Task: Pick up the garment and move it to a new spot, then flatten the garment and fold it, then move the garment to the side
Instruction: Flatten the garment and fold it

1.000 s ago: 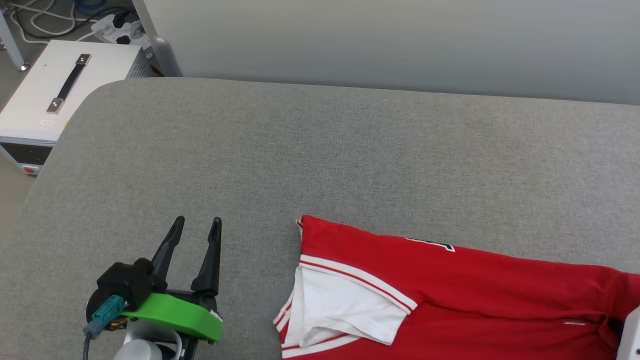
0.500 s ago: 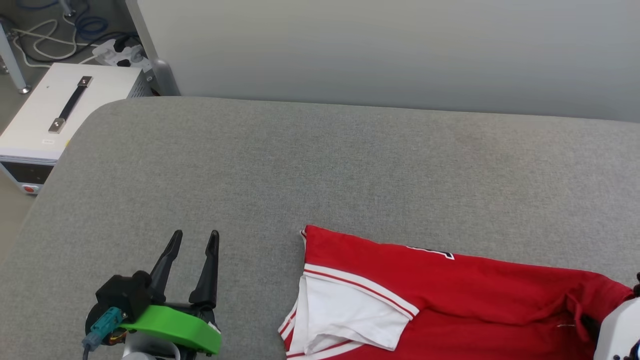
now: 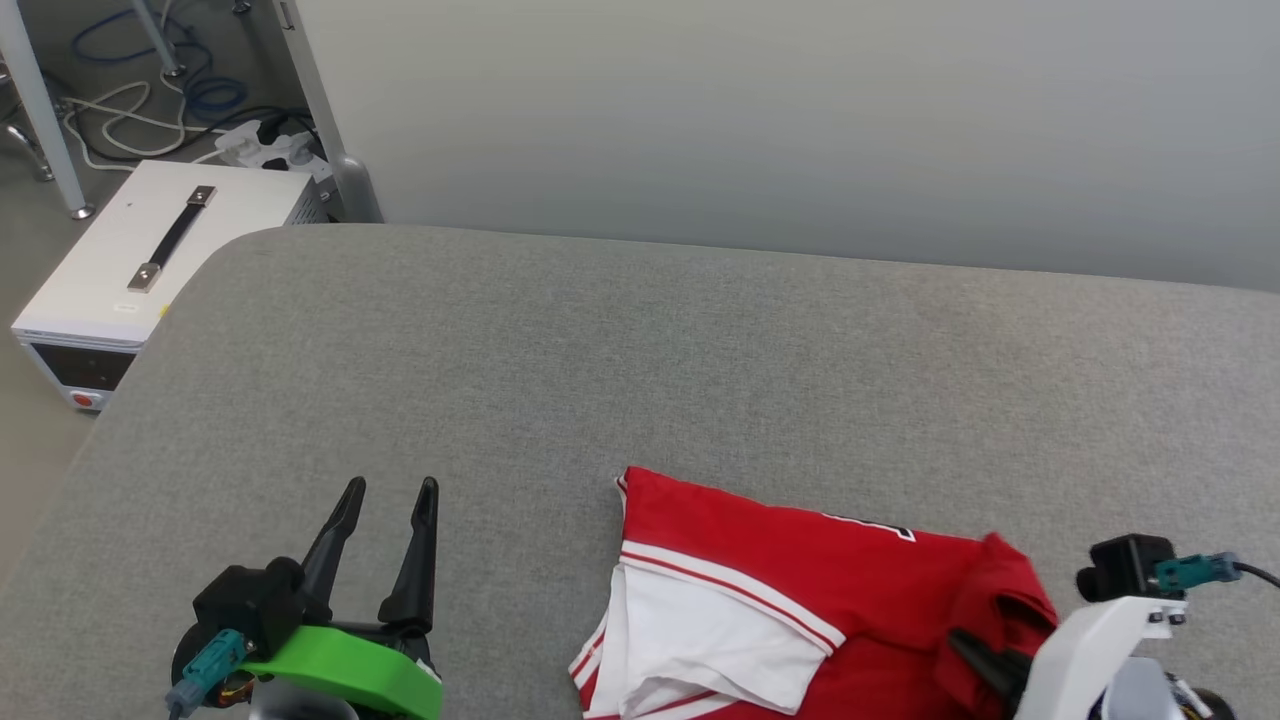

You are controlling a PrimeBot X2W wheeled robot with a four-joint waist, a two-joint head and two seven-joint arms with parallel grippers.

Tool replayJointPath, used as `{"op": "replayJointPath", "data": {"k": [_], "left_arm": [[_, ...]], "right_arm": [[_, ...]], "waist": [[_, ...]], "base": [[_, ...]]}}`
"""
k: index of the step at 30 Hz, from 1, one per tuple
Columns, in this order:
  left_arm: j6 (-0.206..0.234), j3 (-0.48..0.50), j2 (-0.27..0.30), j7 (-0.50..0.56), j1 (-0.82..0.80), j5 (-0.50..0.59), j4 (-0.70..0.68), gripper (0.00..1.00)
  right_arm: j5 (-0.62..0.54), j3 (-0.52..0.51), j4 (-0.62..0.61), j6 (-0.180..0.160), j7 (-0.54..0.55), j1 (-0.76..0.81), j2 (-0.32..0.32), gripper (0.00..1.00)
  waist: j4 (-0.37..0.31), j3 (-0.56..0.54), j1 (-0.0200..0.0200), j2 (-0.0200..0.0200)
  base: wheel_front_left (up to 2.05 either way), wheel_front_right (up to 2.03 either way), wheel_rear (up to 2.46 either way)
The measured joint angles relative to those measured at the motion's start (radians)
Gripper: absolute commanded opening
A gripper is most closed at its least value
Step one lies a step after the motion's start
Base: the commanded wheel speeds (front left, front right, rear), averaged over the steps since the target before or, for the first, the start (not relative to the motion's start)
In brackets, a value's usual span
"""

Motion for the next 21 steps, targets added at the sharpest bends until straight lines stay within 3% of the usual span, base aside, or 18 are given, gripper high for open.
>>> {"op": "replayJointPath", "data": {"k": [7,21], "left_arm": [[0.000,0.000,0.003,0.000,0.012,-0.001,0.000,1.00],[0.000,-0.011,0.007,0.000,0.014,-0.007,0.002,1.00]], "right_arm": [[0.058,0.101,0.008,0.000,-0.024,-0.040,0.094,0.00],[0.195,0.325,0.246,0.000,-0.221,-0.196,0.107,0.00]], "waist": [[0.025,-0.012,0.0000,0.0000],[0.091,0.001,0.0000,0.0000]], "base": [[0.00,0.00,0.00],[0.00,0.00,0.00]]}}
